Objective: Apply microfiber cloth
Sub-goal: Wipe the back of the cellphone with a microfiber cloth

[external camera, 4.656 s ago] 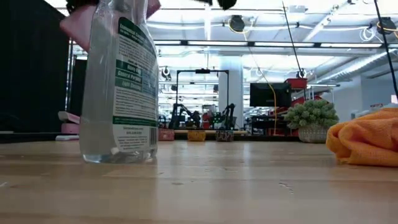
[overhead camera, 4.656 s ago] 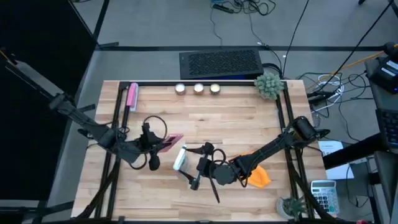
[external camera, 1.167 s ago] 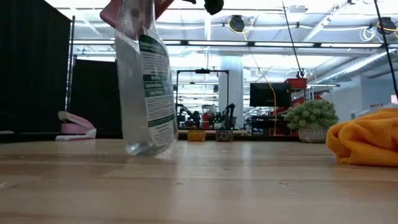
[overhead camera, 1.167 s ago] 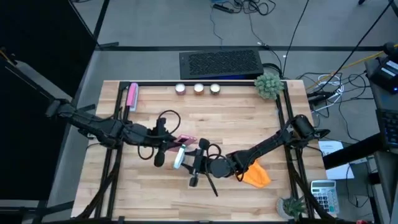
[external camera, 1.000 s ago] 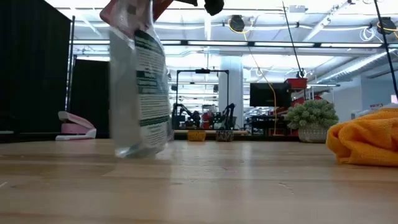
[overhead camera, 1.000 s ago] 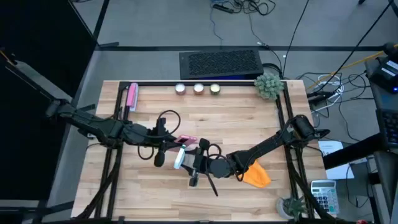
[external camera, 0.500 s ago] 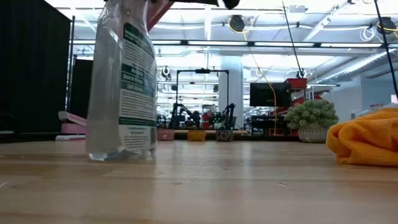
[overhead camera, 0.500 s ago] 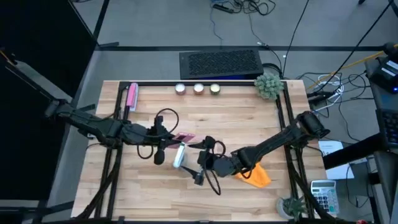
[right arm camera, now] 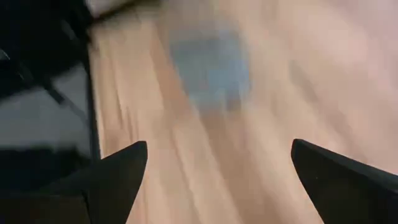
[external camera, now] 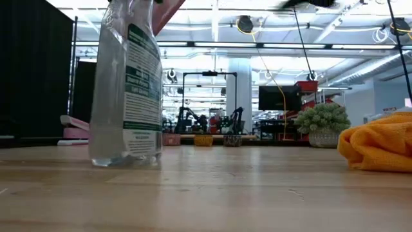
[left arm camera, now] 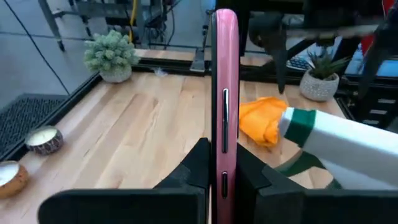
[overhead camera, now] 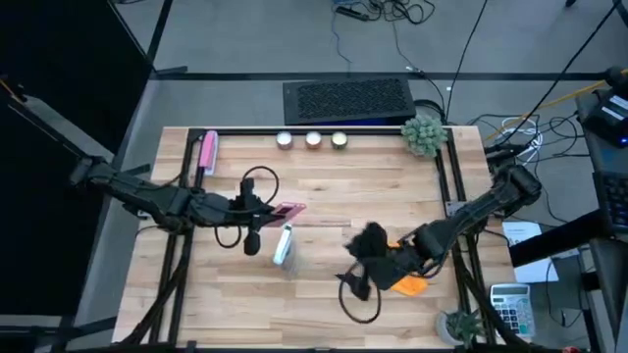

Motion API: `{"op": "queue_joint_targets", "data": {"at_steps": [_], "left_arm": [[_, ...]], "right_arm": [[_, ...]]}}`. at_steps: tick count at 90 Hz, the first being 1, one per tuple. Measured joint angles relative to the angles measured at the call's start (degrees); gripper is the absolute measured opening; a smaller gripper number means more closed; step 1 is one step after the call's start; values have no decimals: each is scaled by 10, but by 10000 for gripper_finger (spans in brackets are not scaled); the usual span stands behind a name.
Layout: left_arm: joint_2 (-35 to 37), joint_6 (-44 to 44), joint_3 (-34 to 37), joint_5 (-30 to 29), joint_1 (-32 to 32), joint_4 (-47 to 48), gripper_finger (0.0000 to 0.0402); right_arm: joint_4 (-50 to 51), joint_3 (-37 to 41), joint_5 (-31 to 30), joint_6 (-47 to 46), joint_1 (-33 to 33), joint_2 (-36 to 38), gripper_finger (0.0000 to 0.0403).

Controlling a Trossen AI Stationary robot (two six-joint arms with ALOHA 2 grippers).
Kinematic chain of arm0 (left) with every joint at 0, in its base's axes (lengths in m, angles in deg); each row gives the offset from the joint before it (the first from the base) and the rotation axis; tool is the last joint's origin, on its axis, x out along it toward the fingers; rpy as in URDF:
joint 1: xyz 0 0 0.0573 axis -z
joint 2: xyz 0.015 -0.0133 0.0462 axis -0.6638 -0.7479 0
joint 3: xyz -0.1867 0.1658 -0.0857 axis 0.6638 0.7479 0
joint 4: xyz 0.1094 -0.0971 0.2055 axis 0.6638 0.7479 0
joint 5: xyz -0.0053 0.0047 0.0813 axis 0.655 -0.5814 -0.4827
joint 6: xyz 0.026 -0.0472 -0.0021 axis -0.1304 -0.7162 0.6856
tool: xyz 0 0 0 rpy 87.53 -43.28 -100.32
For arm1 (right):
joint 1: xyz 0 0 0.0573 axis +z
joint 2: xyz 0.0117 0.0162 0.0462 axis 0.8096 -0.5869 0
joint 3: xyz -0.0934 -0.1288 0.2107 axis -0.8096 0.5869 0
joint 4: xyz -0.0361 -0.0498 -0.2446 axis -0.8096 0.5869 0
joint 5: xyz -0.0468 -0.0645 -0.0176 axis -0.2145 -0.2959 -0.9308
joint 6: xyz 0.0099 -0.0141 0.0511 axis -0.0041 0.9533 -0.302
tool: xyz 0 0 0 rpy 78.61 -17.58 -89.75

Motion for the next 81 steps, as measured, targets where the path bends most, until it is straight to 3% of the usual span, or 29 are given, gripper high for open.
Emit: {"op": "queue_joint_targets", "data": {"at_steps": [15, 27, 53, 81], "left_arm": [[-10, -1, 0, 0, -1, 1, 10], [-15, -1, 0, 0, -1, -3, 10], [-15, -1, 0, 0, 1, -3, 10], [-15, 4, 0, 3, 11, -11, 11]], "right_arm": [[187, 0, 76, -188, 32, -57, 380], [251, 0, 104, -261, 44, -102, 380], [247, 1, 113, -264, 23, -185, 380], [121, 58, 135, -260, 9, -221, 374]]}}
